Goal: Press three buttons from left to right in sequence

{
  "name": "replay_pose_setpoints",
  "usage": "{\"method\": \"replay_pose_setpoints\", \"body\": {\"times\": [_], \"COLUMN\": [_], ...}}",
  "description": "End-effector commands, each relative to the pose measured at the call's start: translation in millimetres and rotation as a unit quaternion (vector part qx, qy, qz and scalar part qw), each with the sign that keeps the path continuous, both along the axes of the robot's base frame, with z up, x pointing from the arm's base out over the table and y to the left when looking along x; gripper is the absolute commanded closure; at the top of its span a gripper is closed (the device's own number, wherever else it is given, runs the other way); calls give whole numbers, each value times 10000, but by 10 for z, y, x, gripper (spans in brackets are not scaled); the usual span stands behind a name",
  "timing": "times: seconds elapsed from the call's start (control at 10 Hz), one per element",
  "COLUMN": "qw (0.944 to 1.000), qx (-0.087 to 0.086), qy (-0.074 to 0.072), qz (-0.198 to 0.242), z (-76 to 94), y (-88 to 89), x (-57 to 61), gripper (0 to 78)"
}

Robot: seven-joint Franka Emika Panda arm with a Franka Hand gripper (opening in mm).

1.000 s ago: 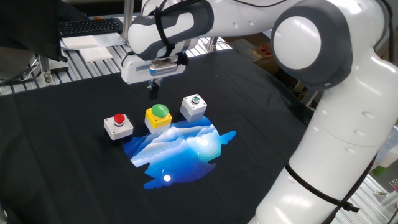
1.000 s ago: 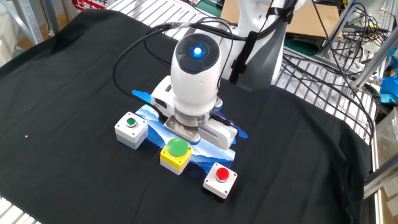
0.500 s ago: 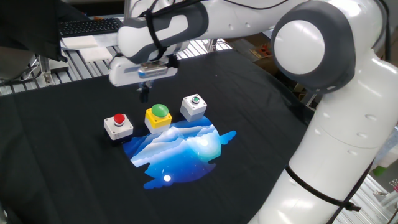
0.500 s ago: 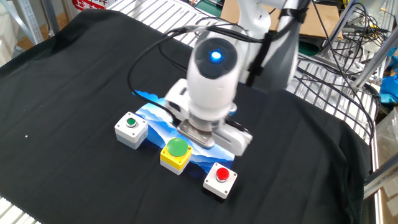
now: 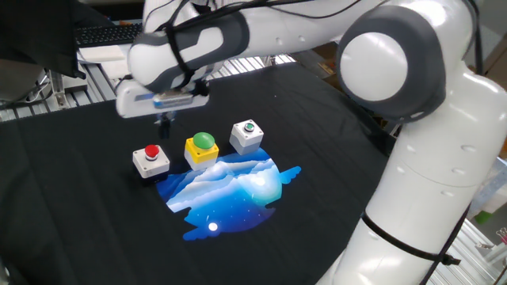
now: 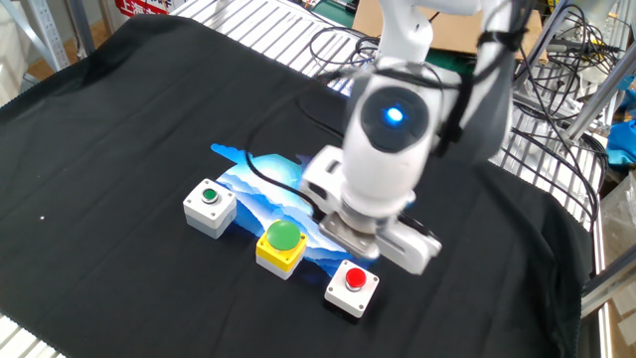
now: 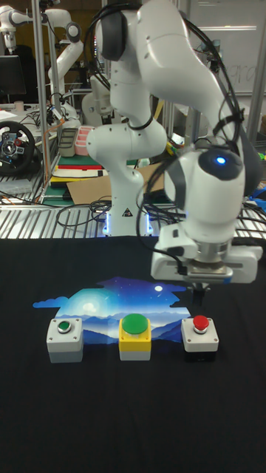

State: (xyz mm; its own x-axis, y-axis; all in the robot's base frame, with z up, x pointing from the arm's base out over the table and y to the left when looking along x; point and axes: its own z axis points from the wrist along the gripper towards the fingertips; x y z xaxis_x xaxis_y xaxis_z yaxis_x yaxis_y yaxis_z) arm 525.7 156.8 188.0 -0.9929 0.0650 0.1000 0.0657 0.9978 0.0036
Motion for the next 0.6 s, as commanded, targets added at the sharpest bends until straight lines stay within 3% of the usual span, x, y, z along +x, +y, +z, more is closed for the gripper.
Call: {"method": "replay_pose_setpoints", "body": {"times": [0.1,0.6], "qw": [9999,9998], "qx": [104,129], "qy": [-126,-129], "qz": [-57,-34], "z": [-205,-132], "y": [190,59], "x": [-10,173], "gripper": [764,764]}}
